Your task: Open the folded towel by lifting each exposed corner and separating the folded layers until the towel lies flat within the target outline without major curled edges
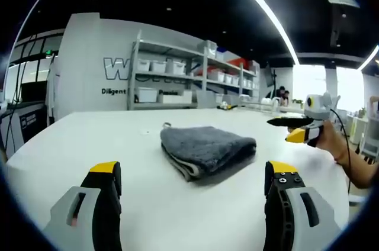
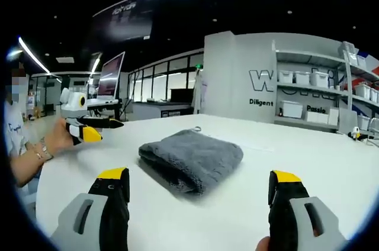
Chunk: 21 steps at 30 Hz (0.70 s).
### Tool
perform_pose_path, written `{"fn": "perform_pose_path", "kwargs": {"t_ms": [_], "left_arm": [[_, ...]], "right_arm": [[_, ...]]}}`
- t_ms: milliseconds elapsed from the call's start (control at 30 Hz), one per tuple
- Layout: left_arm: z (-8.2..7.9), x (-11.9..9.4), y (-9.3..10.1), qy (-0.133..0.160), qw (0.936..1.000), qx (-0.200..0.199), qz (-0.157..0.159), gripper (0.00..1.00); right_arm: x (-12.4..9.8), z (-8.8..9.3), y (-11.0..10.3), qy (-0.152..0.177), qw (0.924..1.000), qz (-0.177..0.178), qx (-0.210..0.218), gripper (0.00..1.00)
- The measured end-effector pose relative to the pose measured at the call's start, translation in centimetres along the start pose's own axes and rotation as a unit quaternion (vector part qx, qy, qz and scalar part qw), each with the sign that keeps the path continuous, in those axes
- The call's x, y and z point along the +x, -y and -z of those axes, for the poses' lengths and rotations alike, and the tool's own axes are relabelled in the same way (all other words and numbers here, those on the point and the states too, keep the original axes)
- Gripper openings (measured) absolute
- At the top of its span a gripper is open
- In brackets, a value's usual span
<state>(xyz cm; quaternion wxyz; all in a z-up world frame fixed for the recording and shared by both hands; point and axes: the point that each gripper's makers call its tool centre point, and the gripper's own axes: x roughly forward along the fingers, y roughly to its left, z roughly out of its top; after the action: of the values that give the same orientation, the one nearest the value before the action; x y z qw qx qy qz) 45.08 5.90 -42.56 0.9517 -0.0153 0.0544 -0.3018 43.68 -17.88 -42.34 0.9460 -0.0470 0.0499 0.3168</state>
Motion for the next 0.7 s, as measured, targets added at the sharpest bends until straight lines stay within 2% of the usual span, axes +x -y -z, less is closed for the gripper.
{"fn": "perform_pose_path", "kwargs": {"t_ms": [67,133,300,700], "left_arm": [[0.0,0.0,0.1,0.0,1.0,0.001,0.001,0.99],[0.0,0.0,0.2,0.0,1.0,0.001,0.002,0.99],[0.0,0.0,0.2,-0.002,1.0,0.002,0.004,0.99],[-0.2,-0.2,0.2,0.001,1.0,0.001,0.005,0.99]], "right_arm": [[0.0,-0.8,-1.3,0.02,0.9993,-0.03,0.012,0.99],[-0.1,-1.1,-1.9,0.024,0.999,-0.038,0.008,0.99],[0.4,-0.6,-1.8,0.009,0.9995,-0.031,-0.004,0.99],[0.1,-0.7,-1.8,0.011,0.9997,-0.021,-0.007,0.99]]}}
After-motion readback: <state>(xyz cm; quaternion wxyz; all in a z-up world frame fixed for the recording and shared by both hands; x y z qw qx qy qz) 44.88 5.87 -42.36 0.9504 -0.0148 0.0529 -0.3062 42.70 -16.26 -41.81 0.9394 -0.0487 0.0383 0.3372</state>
